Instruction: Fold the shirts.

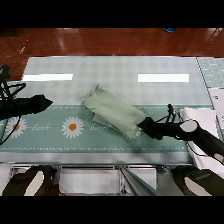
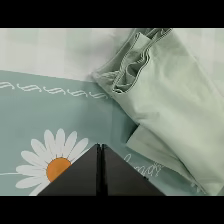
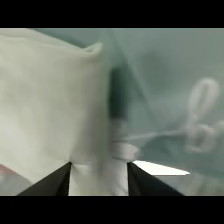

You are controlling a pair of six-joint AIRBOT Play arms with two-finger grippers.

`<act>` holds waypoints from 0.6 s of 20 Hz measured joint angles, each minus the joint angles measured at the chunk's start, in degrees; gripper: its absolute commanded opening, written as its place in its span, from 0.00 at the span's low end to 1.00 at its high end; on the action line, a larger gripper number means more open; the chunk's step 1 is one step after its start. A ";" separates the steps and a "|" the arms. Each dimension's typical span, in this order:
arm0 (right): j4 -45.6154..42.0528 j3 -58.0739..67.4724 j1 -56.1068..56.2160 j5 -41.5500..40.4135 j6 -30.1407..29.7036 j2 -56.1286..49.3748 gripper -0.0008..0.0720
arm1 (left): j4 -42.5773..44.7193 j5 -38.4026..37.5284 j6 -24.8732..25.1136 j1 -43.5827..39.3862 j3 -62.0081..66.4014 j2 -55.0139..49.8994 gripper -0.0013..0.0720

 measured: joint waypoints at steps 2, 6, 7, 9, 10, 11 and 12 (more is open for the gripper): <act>7.54 3.06 1.77 0.00 -6.88 -6.40 0.31 | 0.00 0.02 0.00 0.00 -0.11 -0.04 0.05; 14.12 14.03 3.91 1.60 -17.09 -15.80 0.04 | 0.00 0.00 0.00 0.00 -0.17 -0.11 0.05; 14.14 17.49 4.07 2.54 -18.58 -17.00 0.04 | 0.00 0.00 0.00 0.00 -0.17 -0.11 0.05; 11.45 25.86 4.11 4.87 -19.43 -18.51 0.04 | 0.00 0.00 0.00 0.00 -0.17 -0.11 0.05; 8.39 30.71 3.87 6.36 -18.49 -18.99 0.04 | 0.00 -0.02 0.00 0.00 -0.17 -0.11 0.05; 5.27 35.47 3.54 7.67 -16.94 -19.28 0.04 | 0.00 -0.02 0.00 0.00 -0.17 -0.11 0.05; 1.40 40.57 2.99 9.49 -14.95 -19.54 0.04 | 0.00 0.00 0.00 0.00 -0.17 -0.11 0.05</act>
